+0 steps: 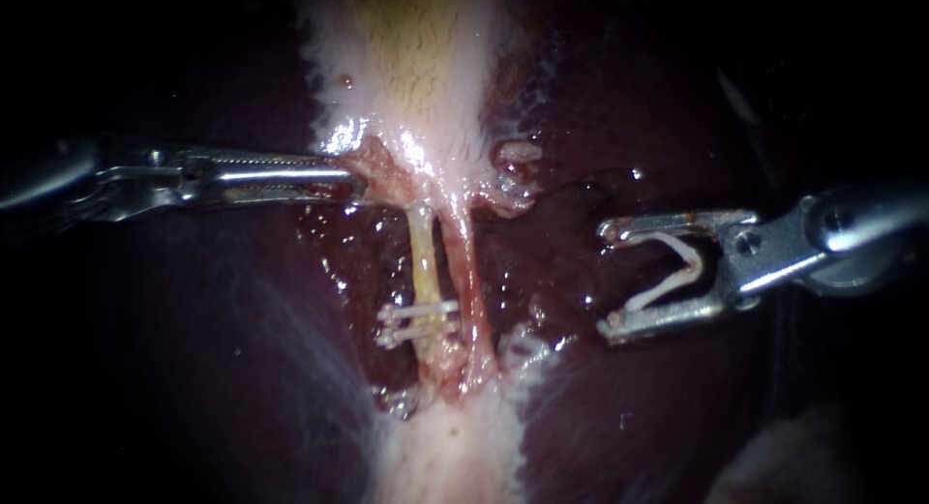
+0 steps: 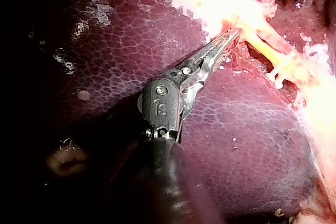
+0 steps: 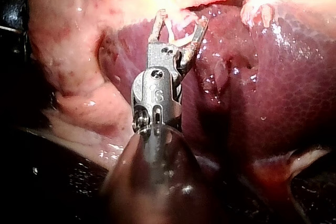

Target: Clipping third clip left tube

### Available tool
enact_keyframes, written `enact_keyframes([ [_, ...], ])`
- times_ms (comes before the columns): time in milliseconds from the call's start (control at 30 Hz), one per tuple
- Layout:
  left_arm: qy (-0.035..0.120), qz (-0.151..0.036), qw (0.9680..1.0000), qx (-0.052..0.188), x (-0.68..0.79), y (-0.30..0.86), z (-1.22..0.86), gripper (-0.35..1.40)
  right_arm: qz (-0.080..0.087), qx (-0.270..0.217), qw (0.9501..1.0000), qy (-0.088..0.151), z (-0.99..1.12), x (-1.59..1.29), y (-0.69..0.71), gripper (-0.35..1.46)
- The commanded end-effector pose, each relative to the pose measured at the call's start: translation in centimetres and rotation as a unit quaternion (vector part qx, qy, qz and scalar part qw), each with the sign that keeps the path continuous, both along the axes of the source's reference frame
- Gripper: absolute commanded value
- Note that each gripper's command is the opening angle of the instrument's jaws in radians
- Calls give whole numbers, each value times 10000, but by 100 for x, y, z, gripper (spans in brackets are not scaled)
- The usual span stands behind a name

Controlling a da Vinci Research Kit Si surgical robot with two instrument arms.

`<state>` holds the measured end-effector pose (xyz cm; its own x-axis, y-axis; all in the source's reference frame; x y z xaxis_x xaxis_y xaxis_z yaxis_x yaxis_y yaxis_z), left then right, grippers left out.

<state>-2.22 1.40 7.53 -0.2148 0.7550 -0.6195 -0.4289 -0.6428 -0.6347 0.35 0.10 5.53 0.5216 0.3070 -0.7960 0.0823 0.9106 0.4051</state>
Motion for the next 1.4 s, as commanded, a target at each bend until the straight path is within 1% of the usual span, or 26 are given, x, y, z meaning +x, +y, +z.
enact_keyframes([
  [33,-5,6,10000,3,0,0,0,-35,-1,0,10000,0,0,0,0,50],
  [100,-44,54,10000,28,2,0,-2,-35,0,0,10000,-1,0,0,0,50],
  [133,-73,107,9999,23,5,1,-5,-35,0,0,10000,-1,1,0,0,50],
  [233,-90,120,9999,50,11,3,-17,-35,1,0,10000,-1,1,0,0,50],
  [433,-155,209,9997,45,32,15,-56,-35,1,0,10000,-1,1,0,0,50],
  [500,-199,177,9996,27,38,18,-69,-35,1,0,10000,-1,1,0,0,50],
  [633,-243,172,9996,-34,42,22,-87,-35,3,0,10000,-3,1,0,1,50],
  [800,-254,162,9995,-36,42,21,-89,-35,10,0,10000,-7,1,3,1,50],
  [933,-254,163,9995,-37,42,21,-88,-35,2,21,10000,0,0,15,1,50],
  [1033,-254,163,9995,-37,42,21,-88,-35,52,244,9997,-14,-1,29,0,50],
  [1100,-254,163,9995,-37,42,21,-88,-35,50,494,9988,-1,-1,41,0,50],
  [1133,-254,163,9995,-37,42,21,-88,-35,17,620,9981,22,-1,46,0,50],
  [1200,-254,162,9995,-37,42,21,-88,-35,4,705,9975,32,1,58,1,50],
  [1267,-253,162,9995,-37,42,21,-88,-35,98,832,9965,-17,3,72,3,50],
  [1333,-253,162,9995,-37,42,21,-88,-35,152,946,9954,-44,5,84,4,50],
  [1400,-253,162,9995,-37,42,21,-88,-35,152,985,9950,-43,8,98,4,50],
])
